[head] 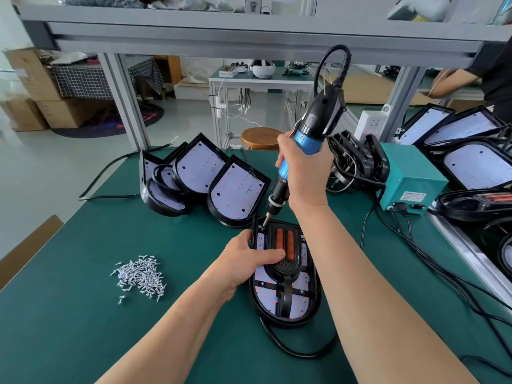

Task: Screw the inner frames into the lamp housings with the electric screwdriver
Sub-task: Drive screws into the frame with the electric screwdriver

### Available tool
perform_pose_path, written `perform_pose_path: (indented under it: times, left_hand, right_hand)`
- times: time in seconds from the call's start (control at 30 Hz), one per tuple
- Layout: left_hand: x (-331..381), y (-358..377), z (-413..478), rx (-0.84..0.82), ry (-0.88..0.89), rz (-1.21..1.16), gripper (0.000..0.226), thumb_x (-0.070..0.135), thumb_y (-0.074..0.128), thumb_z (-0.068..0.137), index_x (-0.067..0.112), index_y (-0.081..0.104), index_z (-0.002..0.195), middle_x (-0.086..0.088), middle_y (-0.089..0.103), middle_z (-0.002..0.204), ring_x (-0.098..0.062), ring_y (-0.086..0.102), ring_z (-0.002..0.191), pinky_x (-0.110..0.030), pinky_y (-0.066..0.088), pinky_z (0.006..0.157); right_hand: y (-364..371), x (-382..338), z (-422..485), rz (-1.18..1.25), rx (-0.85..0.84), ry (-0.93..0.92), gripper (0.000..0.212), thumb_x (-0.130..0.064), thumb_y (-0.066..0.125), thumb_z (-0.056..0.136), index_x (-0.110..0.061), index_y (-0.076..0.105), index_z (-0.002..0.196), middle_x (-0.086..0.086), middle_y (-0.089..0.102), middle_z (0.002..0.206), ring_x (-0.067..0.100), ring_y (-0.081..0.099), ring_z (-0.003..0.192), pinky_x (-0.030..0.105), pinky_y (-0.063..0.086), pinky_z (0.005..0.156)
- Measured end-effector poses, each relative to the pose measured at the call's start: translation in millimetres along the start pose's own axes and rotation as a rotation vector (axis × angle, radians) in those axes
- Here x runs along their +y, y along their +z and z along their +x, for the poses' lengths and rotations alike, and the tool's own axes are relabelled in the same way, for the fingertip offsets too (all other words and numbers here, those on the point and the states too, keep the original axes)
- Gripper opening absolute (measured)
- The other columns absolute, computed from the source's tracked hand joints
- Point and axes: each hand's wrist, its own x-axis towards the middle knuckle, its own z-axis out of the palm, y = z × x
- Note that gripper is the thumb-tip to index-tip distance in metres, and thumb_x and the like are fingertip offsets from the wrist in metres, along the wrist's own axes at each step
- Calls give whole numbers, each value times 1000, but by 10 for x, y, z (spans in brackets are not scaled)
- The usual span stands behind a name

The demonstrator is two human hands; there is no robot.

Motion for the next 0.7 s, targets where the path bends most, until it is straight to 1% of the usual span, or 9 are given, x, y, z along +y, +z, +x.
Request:
perform_pose_path:
  times: [0.17, 0.27, 0.33, 0.43, 0.5, 0.57, 0.63, 0.7]
  left_hand:
    - [-17, -11, 7, -8, 3, -9, 55, 19, 87, 68, 11, 64, 117, -5, 79, 104, -25, 76, 97, -46, 56, 98]
    - [-22, -18, 24, -10, -1, -12, 51, 17, 87, 71, 12, 64, 117, -4, 79, 103, -24, 76, 96, -44, 57, 97]
    - [-35, -25, 32, -13, -5, -12, 47, 15, 87, 75, 13, 64, 116, -3, 79, 102, -22, 76, 94, -42, 57, 95]
    - [-44, -32, 37, -10, -4, -9, 44, 16, 86, 78, 14, 64, 115, -1, 79, 100, -21, 77, 92, -38, 59, 90]
    - [-56, -29, 41, -6, -8, -12, 43, 15, 86, 78, 14, 64, 115, -1, 79, 99, -20, 77, 91, -33, 60, 83]
    - [-59, -32, 43, -8, -18, -23, 43, 14, 85, 79, 12, 64, 116, -2, 80, 99, -21, 77, 90, -28, 60, 76]
    - [-55, -34, 46, -15, -27, -25, 45, 14, 85, 79, 10, 63, 118, -4, 79, 100, -22, 77, 91, -30, 60, 79]
    - [-50, -36, 44, -16, -35, -14, 45, 16, 85, 79, 10, 63, 119, -4, 79, 101, -22, 77, 92, -31, 59, 81]
  right_hand:
    - [-78, 42, 30, 15, 36, 19, 14, 2, 65, 83, -5, 53, 86, 8, 48, 57, 13, 45, 46, 22, 45, 51]
    - [-60, 56, 38, 16, 11, 0, 18, 3, 64, 83, -7, 49, 81, 8, 47, 57, 12, 45, 45, 22, 44, 50]
    - [-34, 65, 30, 10, -14, -11, 18, 4, 63, 83, -7, 49, 80, 8, 48, 58, 11, 45, 44, 22, 45, 50]
    - [-17, 71, 5, 14, -28, -13, 14, 8, 61, 83, -3, 51, 84, 8, 48, 59, 11, 45, 44, 22, 44, 49]
    - [-25, 73, -15, 22, -33, -14, 16, 8, 60, 82, -5, 49, 80, 8, 46, 57, 11, 44, 44, 21, 43, 50]
    - [-35, 73, -35, 24, -75, -17, 18, 4, 59, 80, -7, 47, 74, 9, 46, 57, 12, 44, 45, 21, 43, 53]
    - [-43, 63, -58, 17, -153, -21, 17, 3, 60, 80, -7, 49, 74, 10, 48, 59, 13, 46, 47, 21, 45, 55]
    - [-51, 49, -87, 27, -237, -7, 12, 3, 62, 81, -5, 52, 79, 11, 49, 62, 14, 48, 51, 21, 47, 57]
